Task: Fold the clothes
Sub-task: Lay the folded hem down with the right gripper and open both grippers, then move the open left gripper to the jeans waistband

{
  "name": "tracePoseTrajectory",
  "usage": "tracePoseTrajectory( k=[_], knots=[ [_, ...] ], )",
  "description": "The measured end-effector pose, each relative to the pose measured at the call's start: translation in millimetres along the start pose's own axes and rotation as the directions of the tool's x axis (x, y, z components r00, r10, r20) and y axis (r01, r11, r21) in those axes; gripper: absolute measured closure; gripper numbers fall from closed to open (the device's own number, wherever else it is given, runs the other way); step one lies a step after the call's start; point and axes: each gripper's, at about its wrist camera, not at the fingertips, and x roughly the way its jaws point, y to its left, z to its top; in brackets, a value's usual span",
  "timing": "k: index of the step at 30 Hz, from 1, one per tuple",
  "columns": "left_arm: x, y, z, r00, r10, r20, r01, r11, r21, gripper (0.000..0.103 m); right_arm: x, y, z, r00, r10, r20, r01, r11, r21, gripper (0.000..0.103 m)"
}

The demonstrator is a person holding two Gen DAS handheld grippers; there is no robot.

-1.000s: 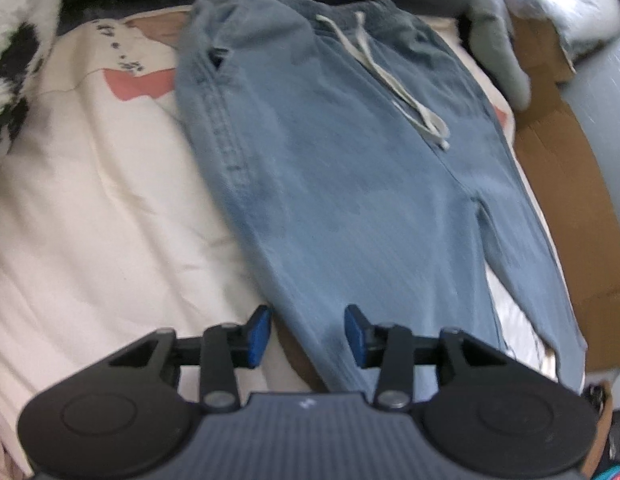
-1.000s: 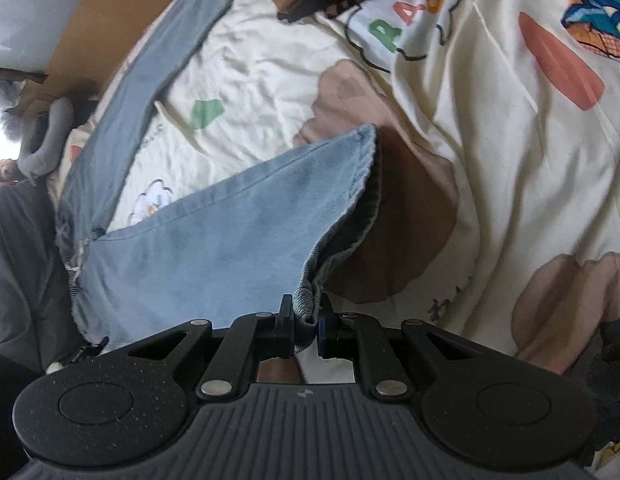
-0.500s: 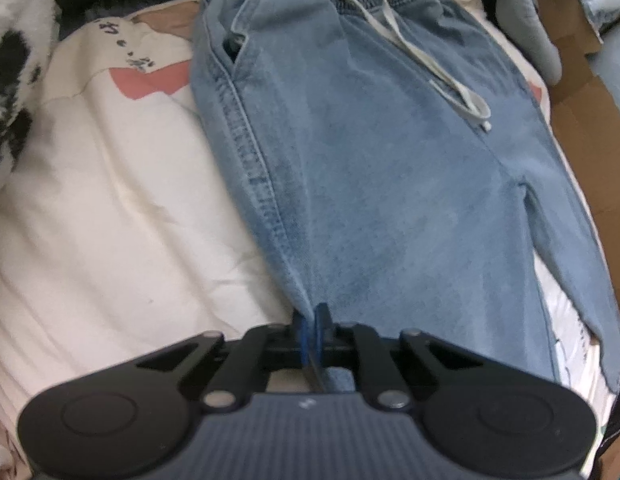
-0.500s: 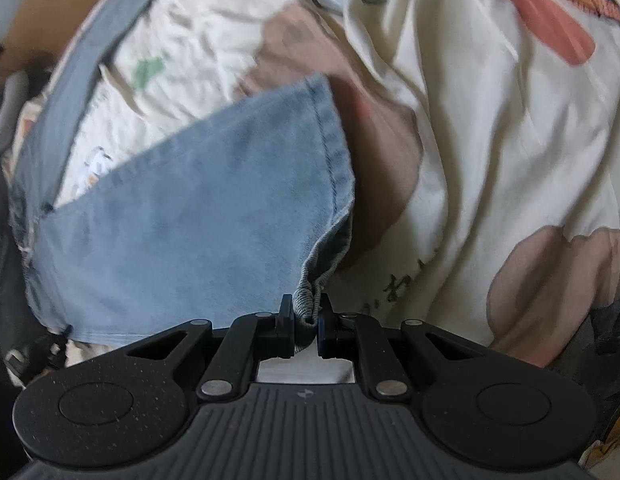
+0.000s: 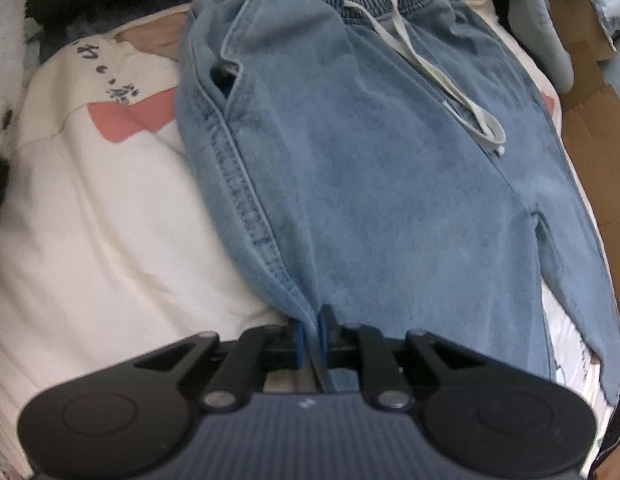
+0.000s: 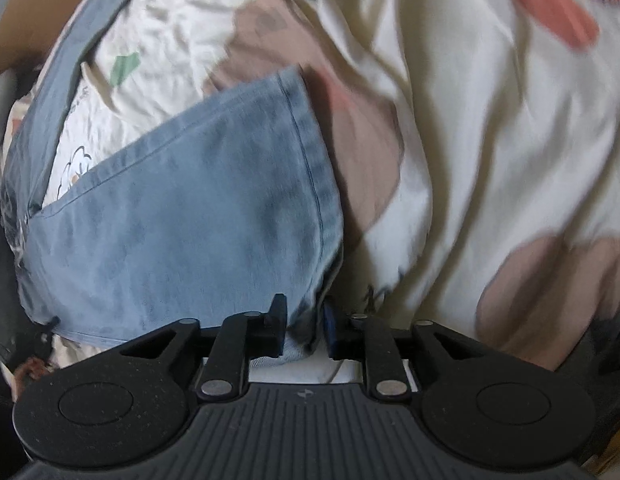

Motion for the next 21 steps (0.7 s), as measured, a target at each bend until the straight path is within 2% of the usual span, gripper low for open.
tracePoseTrajectory(
  k=[2,3,4,5,9,13,14,15,17,19,21],
  knots=[
    [-8,5,0,1.0,-0.006,0.015,0.006,1.0,-0.011,0.087,-6,4,9,0.999,-0.015,0.034,0.016,0.999,-0.04,0.063],
    [-11,8,0,0.999,-0.002,0.033,0.003,1.0,-0.017,0.083,-8,6,14,0.998,-0.019,0.052,0.022,0.998,-0.057,0.062],
    [-14,11,1,0.999,0.007,0.052,-0.006,1.0,-0.024,0.073,-9,7,19,0.998,-0.022,0.067,0.027,0.997,-0.068,0.062],
    [-15,14,2,0.998,0.011,0.066,-0.009,0.999,-0.032,0.068,-9,10,25,0.996,-0.027,0.082,0.033,0.996,-0.079,0.062],
    [-13,25,10,0.996,0.013,0.092,-0.007,0.998,-0.064,0.068,-3,26,53,0.991,-0.036,0.131,0.053,0.991,-0.125,0.062],
    [-5,24,27,0.994,0.045,0.099,-0.038,0.996,-0.076,0.072,6,40,74,0.983,-0.067,0.174,0.098,0.979,-0.177,0.062],
    [-4,24,31,0.993,0.055,0.102,-0.046,0.996,-0.08,0.087,9,43,79,0.98,-0.074,0.182,0.108,0.977,-0.185,0.062],
    [-3,25,34,0.99,0.084,0.11,-0.072,0.992,-0.102,0.094,12,45,83,0.978,-0.082,0.19,0.119,0.974,-0.194,0.062],
    [-2,28,37,0.984,0.131,0.12,-0.114,0.983,-0.141,0.095,18,52,89,0.971,-0.125,0.206,0.172,0.959,-0.227,0.063],
    [1,23,39,0.98,0.165,0.109,-0.152,0.981,-0.118,0.094,27,58,92,0.956,-0.197,0.215,0.25,0.934,-0.256,0.063],
    [-1,17,41,0.975,0.2,0.094,-0.191,0.976,-0.101,0.092,33,57,95,0.951,-0.233,0.205,0.281,0.926,-0.252,0.064]
  ],
)
